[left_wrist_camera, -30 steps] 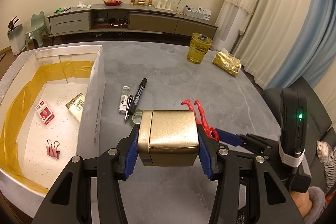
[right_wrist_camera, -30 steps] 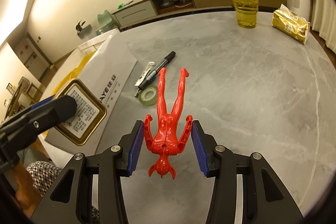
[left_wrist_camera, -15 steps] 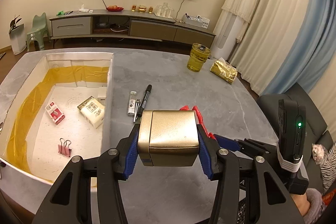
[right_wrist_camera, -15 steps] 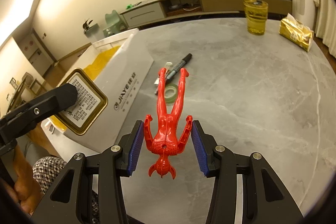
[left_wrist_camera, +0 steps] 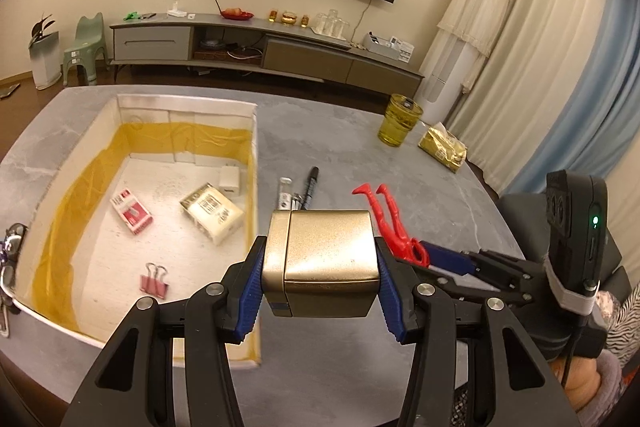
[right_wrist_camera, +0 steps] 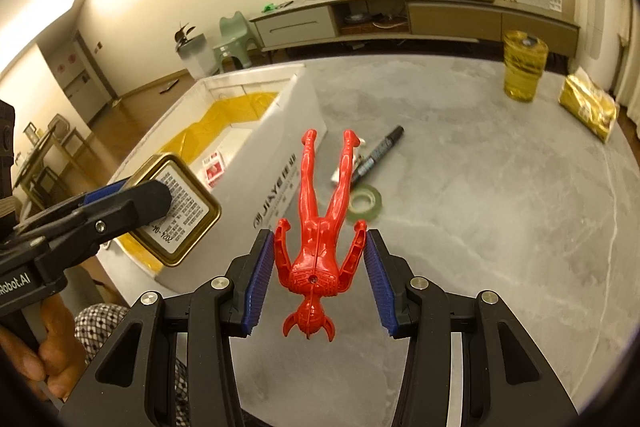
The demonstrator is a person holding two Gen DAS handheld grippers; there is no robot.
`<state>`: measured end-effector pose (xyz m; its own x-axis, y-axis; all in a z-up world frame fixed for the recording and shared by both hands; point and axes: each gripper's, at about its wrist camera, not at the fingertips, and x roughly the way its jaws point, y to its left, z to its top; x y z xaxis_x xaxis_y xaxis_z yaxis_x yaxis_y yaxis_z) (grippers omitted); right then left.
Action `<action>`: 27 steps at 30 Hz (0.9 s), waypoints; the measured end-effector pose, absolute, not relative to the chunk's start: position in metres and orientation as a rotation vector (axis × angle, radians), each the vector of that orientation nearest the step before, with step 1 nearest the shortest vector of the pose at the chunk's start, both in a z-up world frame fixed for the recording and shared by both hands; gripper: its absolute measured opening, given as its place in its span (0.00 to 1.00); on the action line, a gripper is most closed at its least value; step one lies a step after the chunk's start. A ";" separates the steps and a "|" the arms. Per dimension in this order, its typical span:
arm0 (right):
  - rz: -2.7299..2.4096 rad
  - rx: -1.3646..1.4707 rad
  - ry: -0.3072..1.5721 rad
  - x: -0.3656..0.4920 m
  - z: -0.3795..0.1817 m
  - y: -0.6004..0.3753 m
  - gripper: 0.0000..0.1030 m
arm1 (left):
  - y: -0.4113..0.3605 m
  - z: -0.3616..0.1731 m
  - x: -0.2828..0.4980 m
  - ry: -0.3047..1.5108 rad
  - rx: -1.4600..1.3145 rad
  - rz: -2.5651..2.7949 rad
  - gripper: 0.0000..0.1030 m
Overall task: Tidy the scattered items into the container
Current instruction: 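Carry the gold tin and red figure over the white box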
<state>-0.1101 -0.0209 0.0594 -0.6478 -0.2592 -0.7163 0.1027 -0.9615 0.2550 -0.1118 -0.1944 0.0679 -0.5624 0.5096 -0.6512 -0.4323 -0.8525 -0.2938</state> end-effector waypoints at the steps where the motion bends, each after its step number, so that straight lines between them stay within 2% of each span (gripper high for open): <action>1: -2.669 1.198 -0.272 -0.113 0.063 -0.024 0.47 | -0.198 0.069 -0.113 -0.135 -1.032 2.389 0.50; 21: -2.625 1.152 -0.104 -0.169 0.097 -0.085 0.47 | -0.260 0.059 -0.157 -0.213 -1.077 2.438 0.50; 27: -2.608 1.155 -0.085 -0.188 0.103 -0.094 0.47 | -0.265 0.051 -0.170 -0.181 -1.121 2.451 0.50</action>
<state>-0.1882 -0.0941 0.1026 -0.6378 -0.2835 -0.7162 0.2364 -0.9570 0.1684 -0.1705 -0.2650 0.0512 -0.5763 0.4398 -0.6888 -0.3339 -0.8960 -0.2928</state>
